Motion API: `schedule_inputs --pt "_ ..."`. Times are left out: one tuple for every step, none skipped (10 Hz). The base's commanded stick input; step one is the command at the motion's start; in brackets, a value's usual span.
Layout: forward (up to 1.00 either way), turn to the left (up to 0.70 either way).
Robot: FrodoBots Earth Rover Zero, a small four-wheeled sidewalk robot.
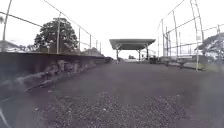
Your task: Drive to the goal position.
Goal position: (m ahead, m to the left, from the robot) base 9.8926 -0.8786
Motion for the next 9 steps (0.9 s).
schedule_inputs --pt "0.70 0.00" --pt "0.70 0.00" --pt "0.70 0.00" --pt "0.70 0.00" --pt "0.70 0.00" --pt "0.70 0.00" --pt "0.70 0.00" --pt "0.70 0.00" --pt "0.70 0.00"
